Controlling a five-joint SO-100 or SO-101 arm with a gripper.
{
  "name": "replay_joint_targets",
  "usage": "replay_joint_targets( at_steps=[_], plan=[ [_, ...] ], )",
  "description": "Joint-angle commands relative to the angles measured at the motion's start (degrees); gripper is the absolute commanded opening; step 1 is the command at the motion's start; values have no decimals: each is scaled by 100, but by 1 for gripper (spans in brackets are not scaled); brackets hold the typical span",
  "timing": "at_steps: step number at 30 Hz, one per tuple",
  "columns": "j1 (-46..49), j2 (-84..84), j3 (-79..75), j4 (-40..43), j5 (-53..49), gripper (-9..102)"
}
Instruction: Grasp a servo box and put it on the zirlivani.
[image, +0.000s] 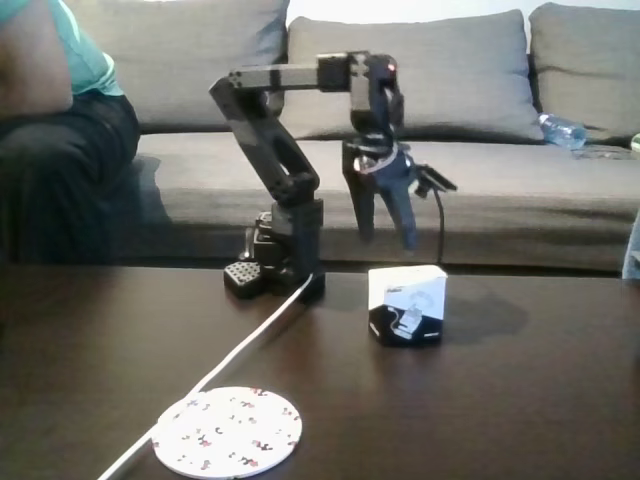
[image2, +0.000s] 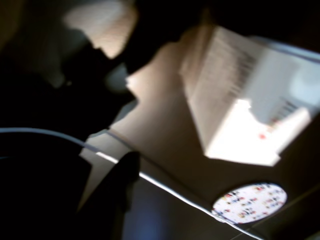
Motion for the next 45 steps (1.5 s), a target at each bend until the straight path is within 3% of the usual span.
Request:
replay_joint_targets(
  at_steps=[1,9,45],
  plan=[
    [272,316,18,-264,-97,52],
    [694,18,281,-598,-334,52],
    [633,-1406,299,-1081,-352,51]
  ],
)
